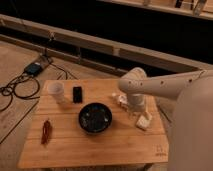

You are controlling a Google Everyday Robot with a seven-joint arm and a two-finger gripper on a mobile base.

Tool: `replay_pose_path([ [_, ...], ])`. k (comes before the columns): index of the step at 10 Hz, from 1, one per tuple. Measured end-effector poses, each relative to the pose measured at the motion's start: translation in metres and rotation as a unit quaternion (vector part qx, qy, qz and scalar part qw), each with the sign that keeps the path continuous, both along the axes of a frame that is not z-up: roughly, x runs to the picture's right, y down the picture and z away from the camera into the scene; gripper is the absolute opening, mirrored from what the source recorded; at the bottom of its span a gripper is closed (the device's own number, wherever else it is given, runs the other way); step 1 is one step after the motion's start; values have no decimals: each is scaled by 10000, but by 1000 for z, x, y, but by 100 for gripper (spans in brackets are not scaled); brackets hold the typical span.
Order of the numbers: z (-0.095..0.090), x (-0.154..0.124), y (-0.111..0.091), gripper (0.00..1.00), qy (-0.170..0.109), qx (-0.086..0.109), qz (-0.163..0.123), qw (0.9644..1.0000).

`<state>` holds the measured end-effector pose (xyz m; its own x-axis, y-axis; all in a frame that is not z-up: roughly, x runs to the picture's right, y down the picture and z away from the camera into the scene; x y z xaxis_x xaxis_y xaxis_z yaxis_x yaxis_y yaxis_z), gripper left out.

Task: Wipe the white sponge on the table

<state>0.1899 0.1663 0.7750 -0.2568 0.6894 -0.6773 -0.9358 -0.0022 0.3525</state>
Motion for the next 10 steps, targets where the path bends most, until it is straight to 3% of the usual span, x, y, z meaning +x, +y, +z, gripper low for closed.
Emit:
replay_pose_path([
  [5, 29, 31, 30, 65, 153, -375, -3, 9992],
  [10, 48, 31, 47, 65, 167, -708, -98, 9973],
])
